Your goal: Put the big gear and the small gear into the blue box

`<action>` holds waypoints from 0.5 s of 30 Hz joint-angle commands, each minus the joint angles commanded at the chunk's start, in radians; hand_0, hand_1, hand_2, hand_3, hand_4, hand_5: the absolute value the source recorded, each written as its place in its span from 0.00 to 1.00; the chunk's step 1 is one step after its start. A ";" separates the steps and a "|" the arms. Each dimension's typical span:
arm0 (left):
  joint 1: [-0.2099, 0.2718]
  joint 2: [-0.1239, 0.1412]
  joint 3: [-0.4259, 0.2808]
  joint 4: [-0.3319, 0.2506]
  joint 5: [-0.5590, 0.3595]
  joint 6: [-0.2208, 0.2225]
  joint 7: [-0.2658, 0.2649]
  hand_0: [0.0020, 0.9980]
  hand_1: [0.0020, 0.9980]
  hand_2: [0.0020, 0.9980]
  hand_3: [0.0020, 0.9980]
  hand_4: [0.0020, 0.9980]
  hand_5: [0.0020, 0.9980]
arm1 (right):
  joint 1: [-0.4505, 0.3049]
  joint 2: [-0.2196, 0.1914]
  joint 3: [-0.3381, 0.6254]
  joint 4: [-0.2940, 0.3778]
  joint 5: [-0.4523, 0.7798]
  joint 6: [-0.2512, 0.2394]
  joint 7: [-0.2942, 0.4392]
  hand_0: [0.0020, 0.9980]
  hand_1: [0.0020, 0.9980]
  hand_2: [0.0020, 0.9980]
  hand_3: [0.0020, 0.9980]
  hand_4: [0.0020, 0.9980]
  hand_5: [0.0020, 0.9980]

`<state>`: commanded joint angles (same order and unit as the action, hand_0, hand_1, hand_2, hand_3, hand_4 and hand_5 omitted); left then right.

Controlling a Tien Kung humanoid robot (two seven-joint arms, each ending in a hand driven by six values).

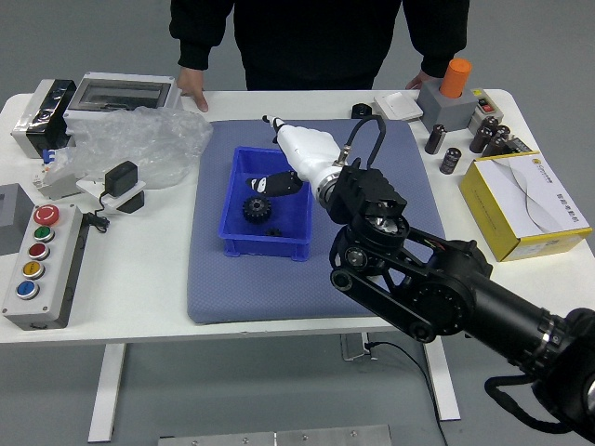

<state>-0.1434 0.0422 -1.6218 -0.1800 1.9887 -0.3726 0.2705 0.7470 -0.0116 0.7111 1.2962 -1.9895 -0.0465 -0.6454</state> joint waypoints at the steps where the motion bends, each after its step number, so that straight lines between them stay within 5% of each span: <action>1: 0.000 0.000 0.001 0.000 -0.001 0.001 0.000 0.81 0.79 0.80 0.75 0.60 0.25 | -0.005 -0.007 0.013 0.009 -0.007 -0.002 0.000 0.74 0.64 0.79 0.97 0.87 0.45; 7: 0.000 0.002 0.010 0.000 -0.013 0.006 -0.003 0.81 0.79 0.80 0.75 0.59 0.25 | -0.053 -0.064 0.102 0.072 -0.038 -0.038 0.000 0.75 0.67 0.77 0.91 0.84 0.43; 14: -0.001 0.005 0.021 0.000 -0.031 0.013 -0.012 0.81 0.79 0.80 0.75 0.59 0.25 | -0.141 -0.137 0.229 0.135 -0.018 -0.168 0.009 0.78 0.71 0.80 0.88 0.79 0.42; 15: 0.000 0.005 0.024 0.000 -0.035 0.014 -0.013 0.81 0.79 0.80 0.75 0.59 0.25 | -0.154 -0.146 0.247 0.140 -0.008 -0.190 0.022 0.81 0.76 0.83 0.82 0.70 0.54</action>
<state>-0.1436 0.0472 -1.5980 -0.1800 1.9540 -0.3583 0.2577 0.5932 -0.1580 0.9581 1.4366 -1.9977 -0.2369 -0.6229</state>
